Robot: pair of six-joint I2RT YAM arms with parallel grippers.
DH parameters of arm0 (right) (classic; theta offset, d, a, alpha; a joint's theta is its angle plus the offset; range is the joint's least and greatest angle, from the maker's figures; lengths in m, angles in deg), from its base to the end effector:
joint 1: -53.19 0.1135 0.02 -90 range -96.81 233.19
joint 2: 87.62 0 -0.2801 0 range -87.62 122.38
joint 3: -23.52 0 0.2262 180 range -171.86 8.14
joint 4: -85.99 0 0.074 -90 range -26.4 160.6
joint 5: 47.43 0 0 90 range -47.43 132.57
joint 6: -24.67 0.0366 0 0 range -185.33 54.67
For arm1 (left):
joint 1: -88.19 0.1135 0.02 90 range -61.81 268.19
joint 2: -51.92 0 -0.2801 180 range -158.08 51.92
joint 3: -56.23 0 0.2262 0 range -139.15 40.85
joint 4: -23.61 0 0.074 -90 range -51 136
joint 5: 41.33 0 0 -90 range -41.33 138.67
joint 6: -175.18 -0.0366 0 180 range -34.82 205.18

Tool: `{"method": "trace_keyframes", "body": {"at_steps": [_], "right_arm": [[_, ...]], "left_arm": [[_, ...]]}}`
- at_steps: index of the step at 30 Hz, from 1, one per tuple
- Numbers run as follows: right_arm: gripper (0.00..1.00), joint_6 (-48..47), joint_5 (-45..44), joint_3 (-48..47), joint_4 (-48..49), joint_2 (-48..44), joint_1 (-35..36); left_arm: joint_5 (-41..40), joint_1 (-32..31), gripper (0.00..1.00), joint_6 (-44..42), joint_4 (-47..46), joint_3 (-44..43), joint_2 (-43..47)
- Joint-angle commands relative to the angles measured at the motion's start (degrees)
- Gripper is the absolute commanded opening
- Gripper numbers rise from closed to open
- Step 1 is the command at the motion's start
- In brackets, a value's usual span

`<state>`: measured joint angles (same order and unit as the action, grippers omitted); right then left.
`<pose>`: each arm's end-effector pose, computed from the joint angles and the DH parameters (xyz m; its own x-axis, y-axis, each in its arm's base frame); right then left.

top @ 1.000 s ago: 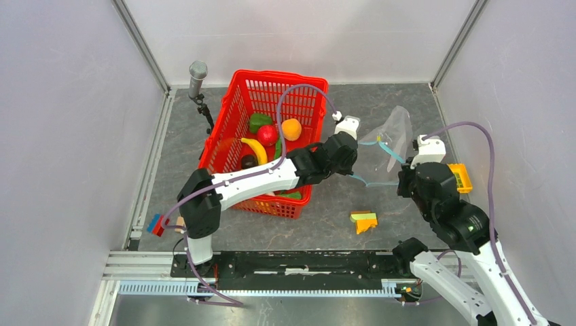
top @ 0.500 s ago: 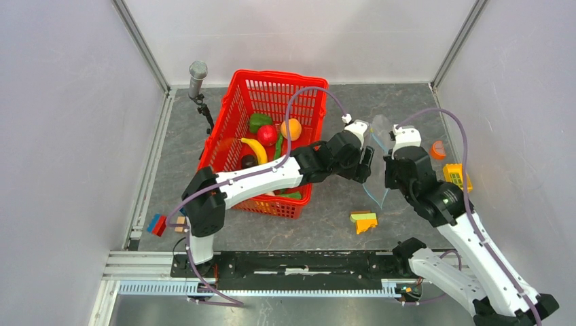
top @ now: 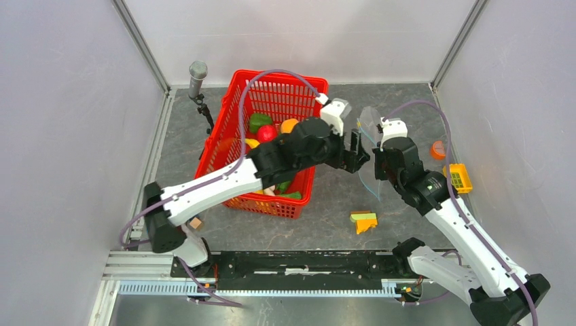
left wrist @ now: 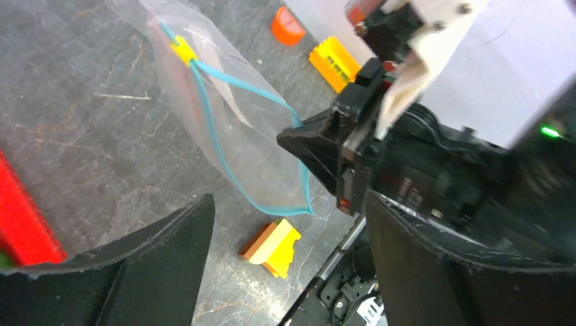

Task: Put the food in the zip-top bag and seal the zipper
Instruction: Open the zipper of the food storage bag at the center of the board, then pick up the fake fruit from the bin.

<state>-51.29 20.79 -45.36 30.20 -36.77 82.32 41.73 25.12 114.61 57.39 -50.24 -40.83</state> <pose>0.1321 0.0581 0.3346 -0.5664 -0.0578 -0.8221 -0.0602 0.9978 -0.0286 0.1655 -0.3161 0.4091 -0.5449 -0.0043 -0.8385 0.6497 0.6300 -0.4255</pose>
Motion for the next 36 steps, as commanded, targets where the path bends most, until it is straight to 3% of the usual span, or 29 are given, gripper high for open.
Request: {"method": "trace_keyframes", "body": {"at_steps": [1,9,15,20,29,36], "right_arm": [[0.00,-1.0,2.1,0.9,4.5,-0.2,-0.3],[0.00,0.0,4.3,4.5,6.3,-1.9,-0.5],[0.00,0.9,5.5,6.0,6.6,-3.0,-0.4],[0.00,1.0,6.3,5.9,6.5,-3.9,-0.4],[0.00,1.3,6.9,6.4,6.0,-5.6,-0.4],[0.00,1.3,7.5,7.0,6.0,-6.1,-0.4]], "left_arm": [[-2.2,0.1,0.89,-5.1,-3.7,4.8,9.2],[-17.0,3.2,1.00,-10.2,5.9,12.0,22.3],[-10.6,19.6,0.95,-5.2,9.1,20.5,25.4],[-5.9,25.2,0.92,-4.1,10.3,21.5,18.7],[-11.0,28.9,0.88,-2.1,10.9,21.2,6.7],[-8.7,31.7,0.79,-0.8,7.1,19.6,-4.3]]}}
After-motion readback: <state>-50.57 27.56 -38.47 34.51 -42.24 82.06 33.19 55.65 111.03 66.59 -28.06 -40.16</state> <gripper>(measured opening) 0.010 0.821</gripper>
